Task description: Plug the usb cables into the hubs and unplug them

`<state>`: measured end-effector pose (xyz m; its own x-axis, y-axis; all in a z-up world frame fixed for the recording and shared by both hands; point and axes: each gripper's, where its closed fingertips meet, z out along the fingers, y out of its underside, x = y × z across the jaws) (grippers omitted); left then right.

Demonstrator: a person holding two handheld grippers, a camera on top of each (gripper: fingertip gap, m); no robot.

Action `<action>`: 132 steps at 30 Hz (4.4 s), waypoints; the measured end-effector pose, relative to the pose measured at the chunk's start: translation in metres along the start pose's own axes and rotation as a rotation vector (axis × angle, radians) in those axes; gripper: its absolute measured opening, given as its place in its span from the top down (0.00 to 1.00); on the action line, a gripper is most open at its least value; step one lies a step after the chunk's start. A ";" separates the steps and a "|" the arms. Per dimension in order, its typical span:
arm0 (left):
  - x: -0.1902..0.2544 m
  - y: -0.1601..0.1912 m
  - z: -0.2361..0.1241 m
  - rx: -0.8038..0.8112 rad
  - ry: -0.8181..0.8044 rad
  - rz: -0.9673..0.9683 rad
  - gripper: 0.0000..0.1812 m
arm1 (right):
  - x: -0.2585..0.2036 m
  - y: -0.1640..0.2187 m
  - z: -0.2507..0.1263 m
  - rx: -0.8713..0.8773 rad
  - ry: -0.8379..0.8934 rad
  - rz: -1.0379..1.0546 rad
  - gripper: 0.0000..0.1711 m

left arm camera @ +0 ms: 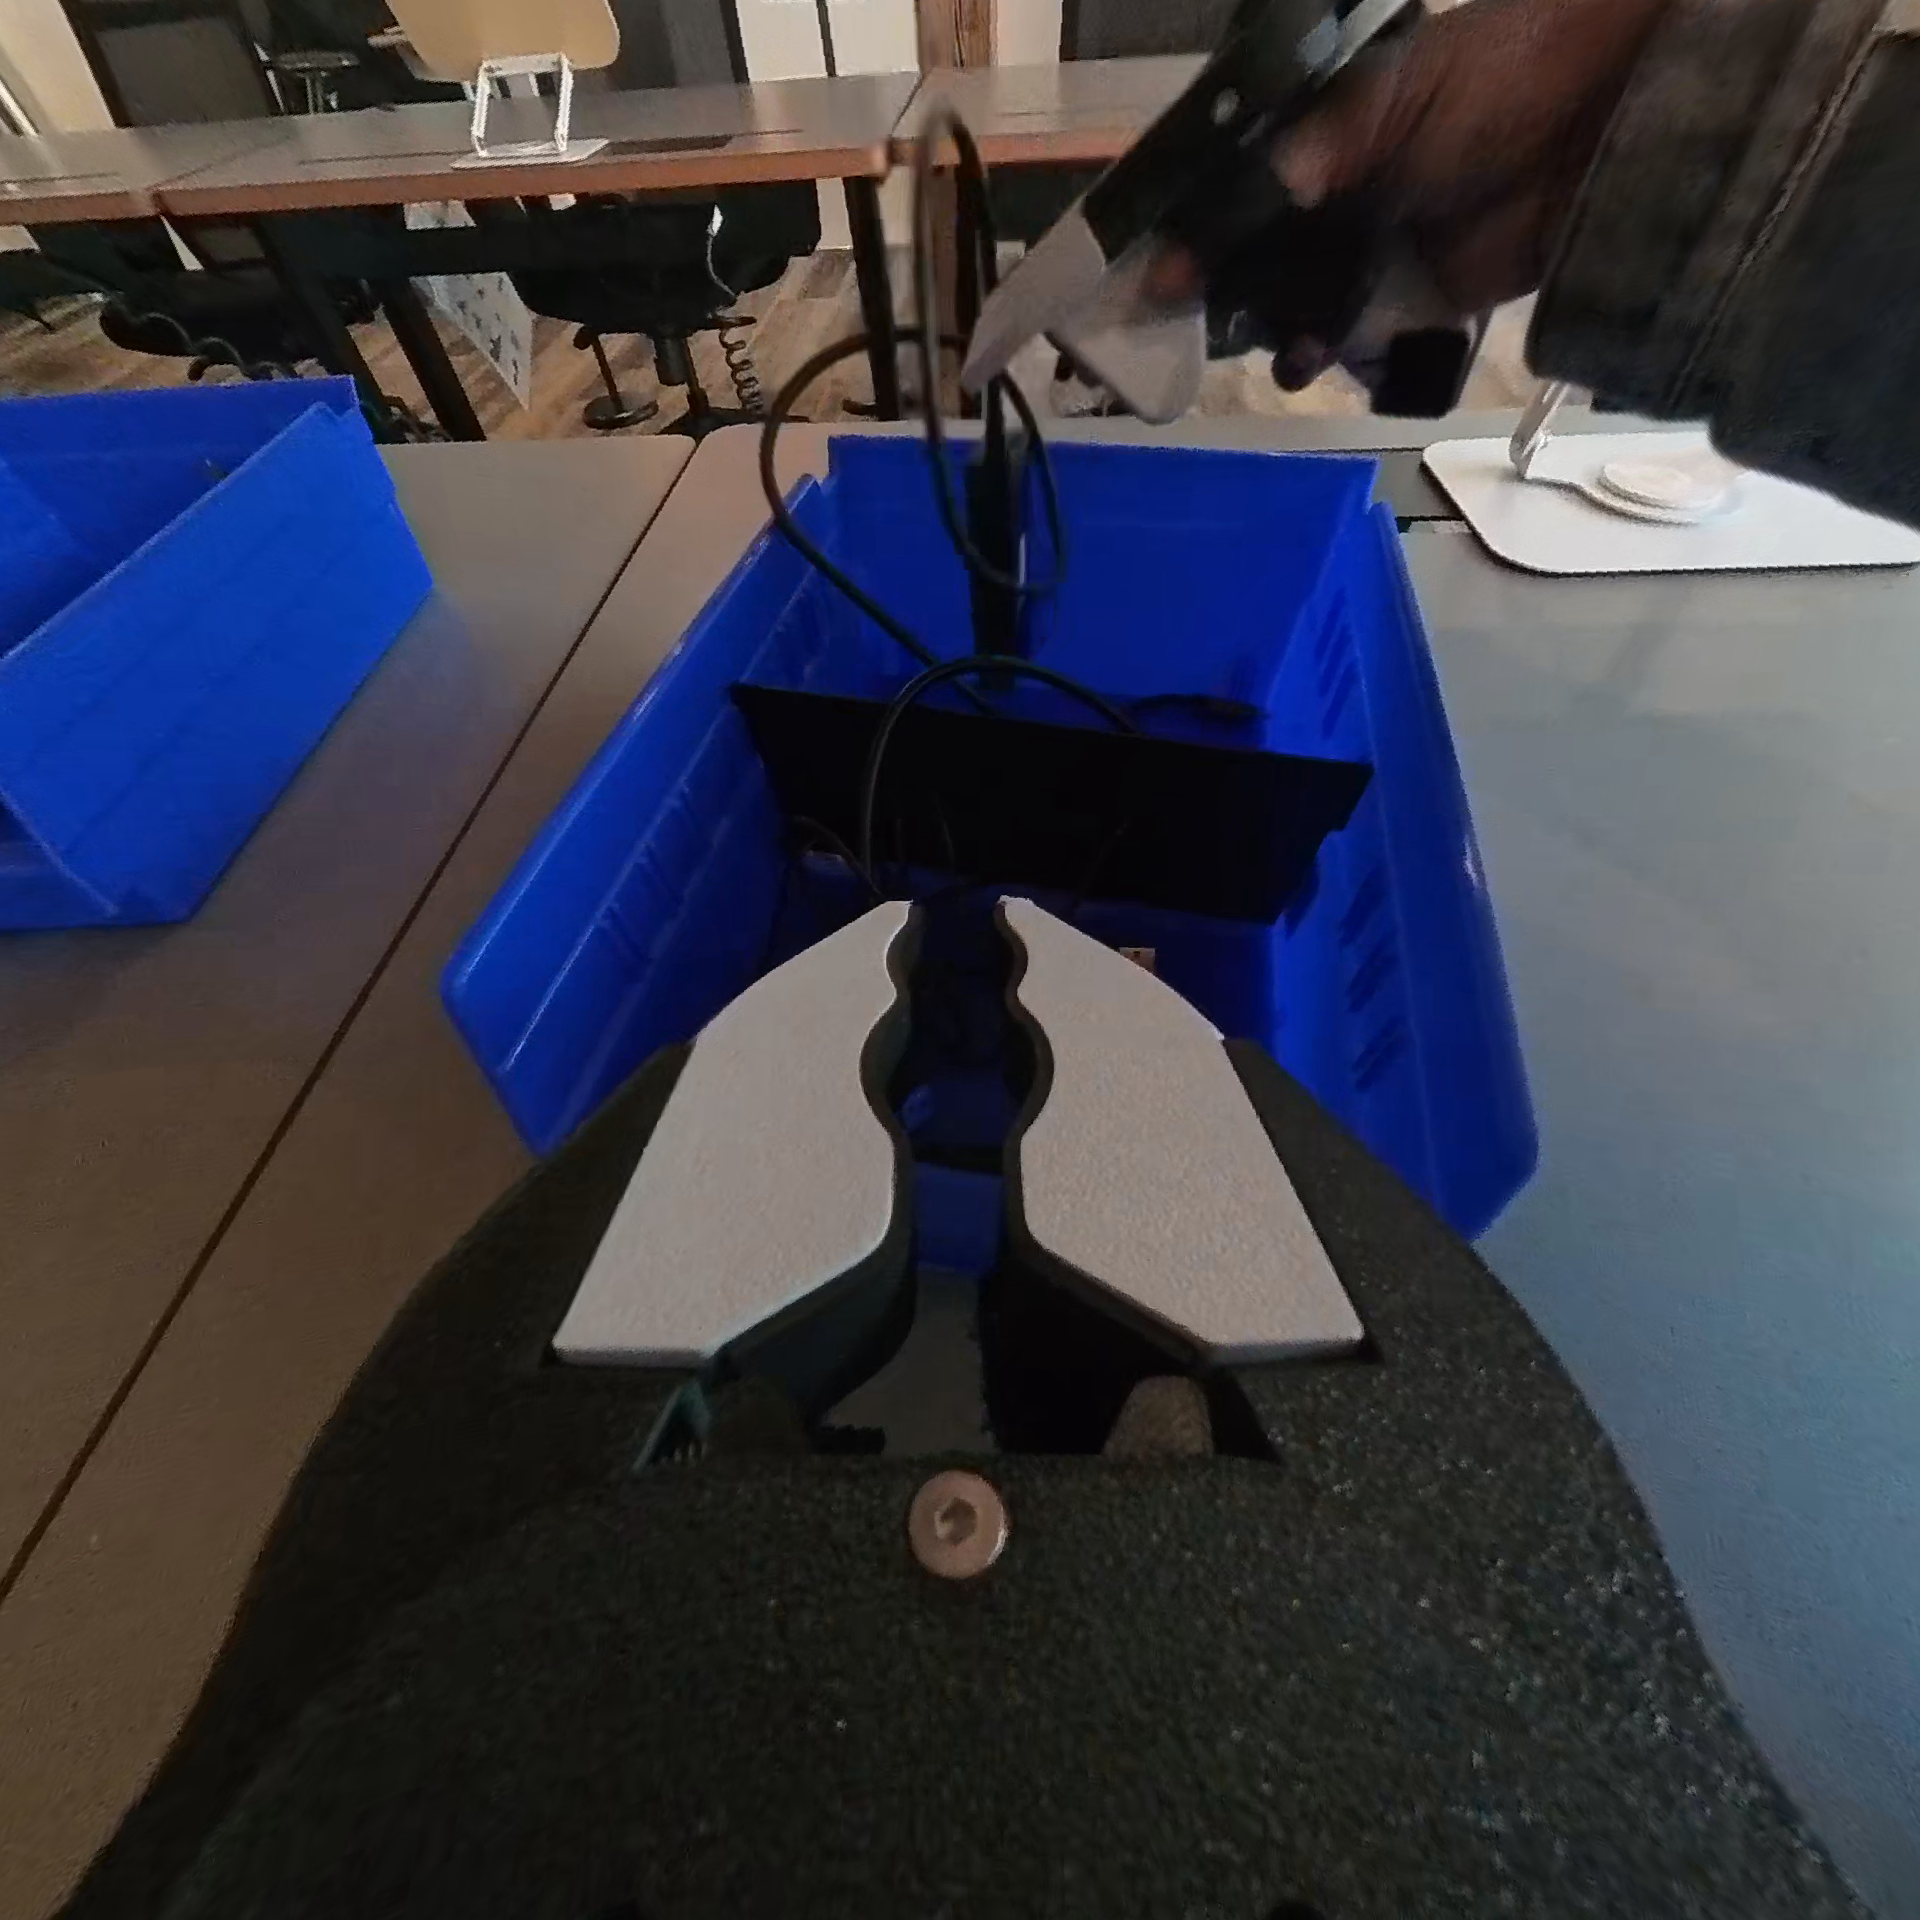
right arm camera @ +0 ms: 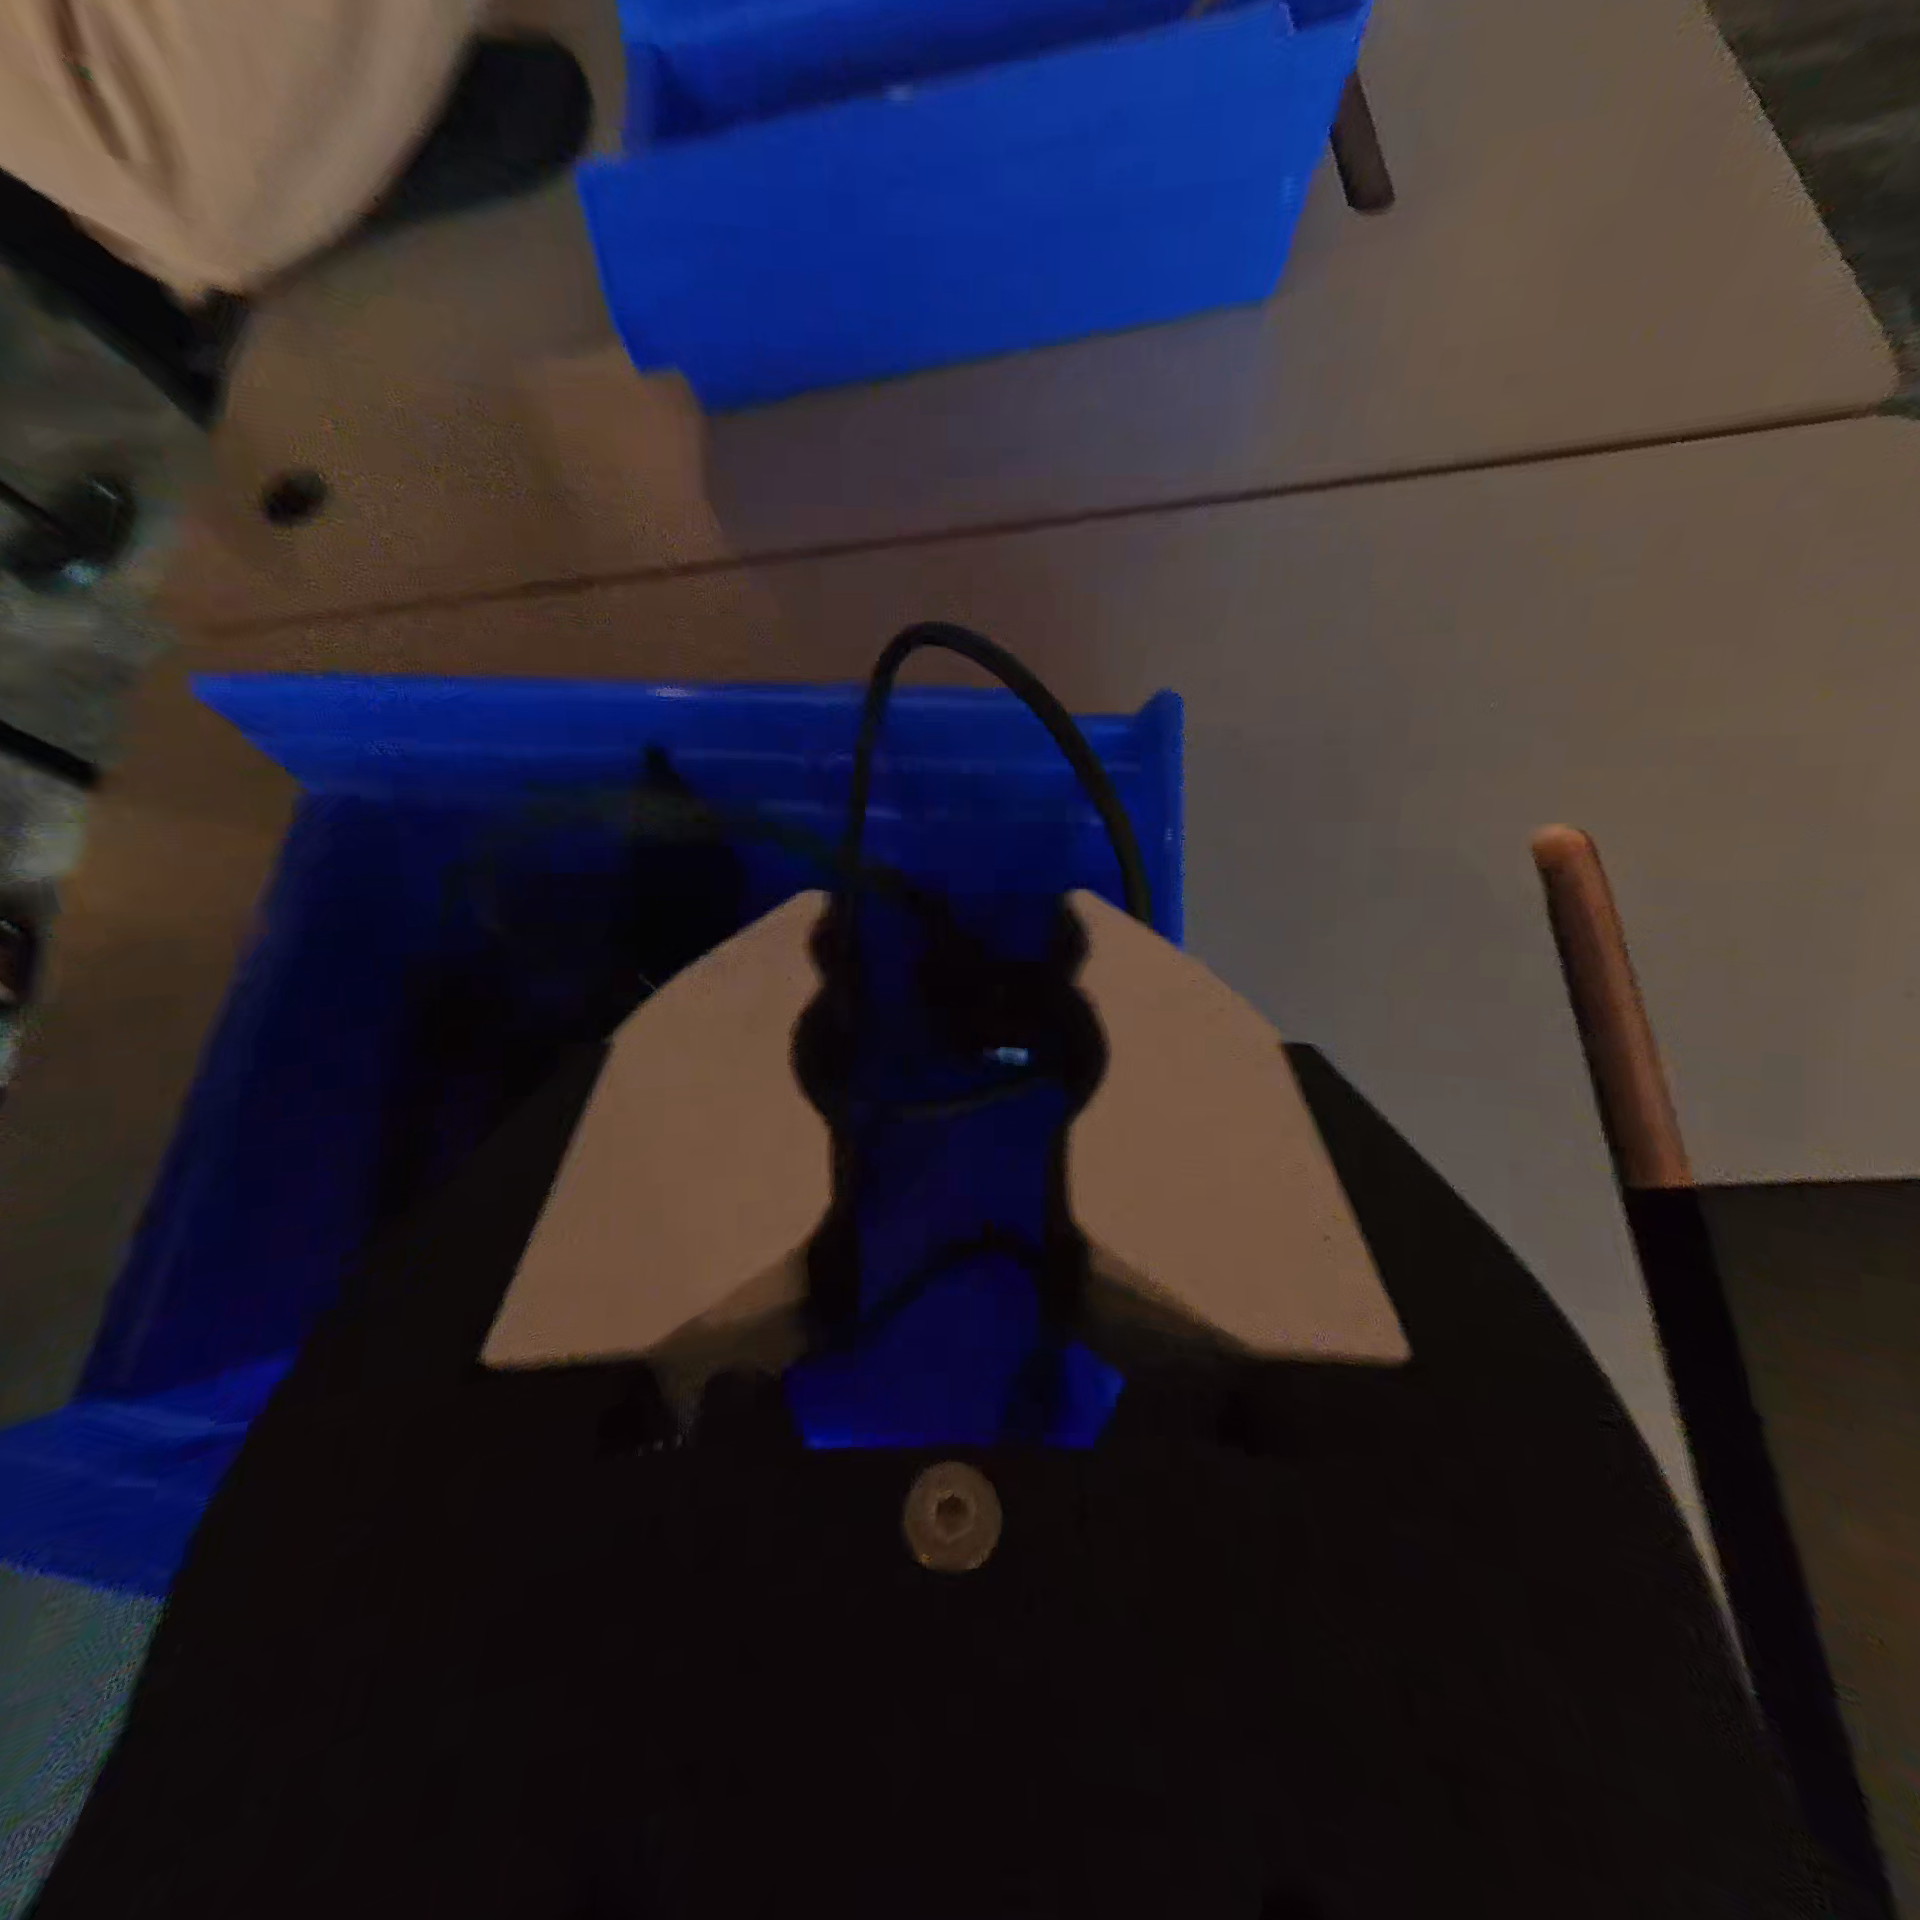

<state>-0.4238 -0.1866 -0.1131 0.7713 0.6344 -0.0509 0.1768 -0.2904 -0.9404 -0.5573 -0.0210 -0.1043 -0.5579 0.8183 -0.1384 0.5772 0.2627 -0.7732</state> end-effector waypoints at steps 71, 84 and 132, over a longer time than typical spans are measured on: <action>-0.003 -0.006 -0.014 0.019 -0.005 0.006 0.93 | -0.035 0.060 -0.044 -0.365 0.197 -0.259 0.74; 0.020 -0.015 -0.007 0.064 0.105 0.013 0.93 | 0.017 0.021 -0.005 -0.068 0.090 -0.824 0.82; 0.109 0.018 -0.009 -0.331 0.219 0.261 0.64 | -0.157 0.318 -0.379 0.317 0.592 0.106 0.72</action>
<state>-0.3313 -0.1292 -0.1326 0.9204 0.3542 -0.1653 0.1180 -0.6549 -0.7465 -0.0605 0.1279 -0.0939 -0.0358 0.9970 0.0692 0.3579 0.0775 -0.9305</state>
